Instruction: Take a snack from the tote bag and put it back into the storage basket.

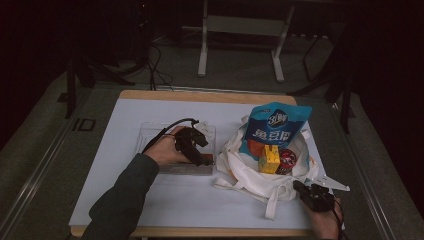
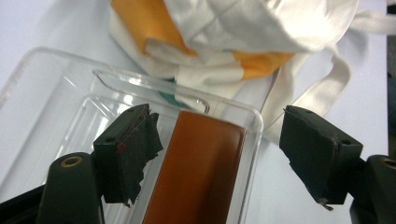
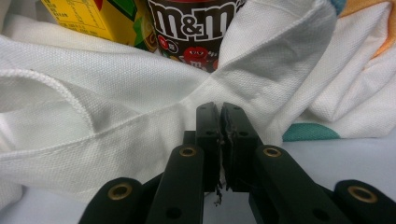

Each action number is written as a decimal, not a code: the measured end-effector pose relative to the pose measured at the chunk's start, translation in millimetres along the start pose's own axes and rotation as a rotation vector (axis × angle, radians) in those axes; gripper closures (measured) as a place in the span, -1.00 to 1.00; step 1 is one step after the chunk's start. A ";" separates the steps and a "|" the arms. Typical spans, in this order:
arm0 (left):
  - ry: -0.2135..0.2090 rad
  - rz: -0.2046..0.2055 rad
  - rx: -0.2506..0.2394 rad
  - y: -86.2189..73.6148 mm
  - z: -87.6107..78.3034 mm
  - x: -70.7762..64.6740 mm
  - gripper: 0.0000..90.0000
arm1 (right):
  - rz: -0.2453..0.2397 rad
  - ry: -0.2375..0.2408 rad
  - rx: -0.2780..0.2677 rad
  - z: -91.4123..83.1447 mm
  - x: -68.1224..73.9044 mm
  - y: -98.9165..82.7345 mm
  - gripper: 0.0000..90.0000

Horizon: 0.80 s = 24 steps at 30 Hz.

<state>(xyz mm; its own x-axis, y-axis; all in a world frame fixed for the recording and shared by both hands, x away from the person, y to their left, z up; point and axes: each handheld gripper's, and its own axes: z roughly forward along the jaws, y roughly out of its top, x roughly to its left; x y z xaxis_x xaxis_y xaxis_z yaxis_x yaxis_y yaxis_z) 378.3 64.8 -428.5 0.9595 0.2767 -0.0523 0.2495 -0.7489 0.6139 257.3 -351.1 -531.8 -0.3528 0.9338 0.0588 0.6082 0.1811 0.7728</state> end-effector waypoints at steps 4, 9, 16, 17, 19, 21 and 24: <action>0.003 0.004 -0.052 0.6 -6.7 -3.7 -0.41 | -0.001 0.000 0.001 0.0 0.0 0.1 0.90; 0.011 -0.012 -0.123 1.2 -13.0 -6.0 -0.41 | 0.000 0.001 0.000 -0.1 -0.1 -0.2 0.90; 0.025 -0.032 -0.197 2.4 -16.2 -9.1 -0.33 | 0.004 0.002 -0.001 -0.2 0.0 -0.6 0.89; 0.029 -0.033 -0.204 2.6 -16.2 -10.0 -0.33 | 0.004 0.002 -0.001 -0.2 0.1 -0.6 0.89; 0.035 -0.036 -0.220 3.3 -16.4 -11.9 -0.33 | 0.003 0.000 0.000 -0.3 0.3 -0.5 0.89; 0.042 -0.035 -0.226 4.3 -16.6 -13.9 -0.34 | 0.003 0.001 -0.001 -0.3 0.2 -0.6 0.89; 0.051 -0.032 -0.238 6.2 -16.9 -15.9 -0.35 | 0.003 0.001 -0.001 -0.3 0.2 -0.7 0.89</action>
<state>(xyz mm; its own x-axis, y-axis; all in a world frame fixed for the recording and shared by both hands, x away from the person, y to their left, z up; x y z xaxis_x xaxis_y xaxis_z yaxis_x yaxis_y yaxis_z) 362.4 65.9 -410.6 0.9424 0.3324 -0.0385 0.2358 -0.5782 0.7811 256.5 -351.1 -532.1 -0.3516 0.9341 0.0619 0.6086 0.1778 0.7733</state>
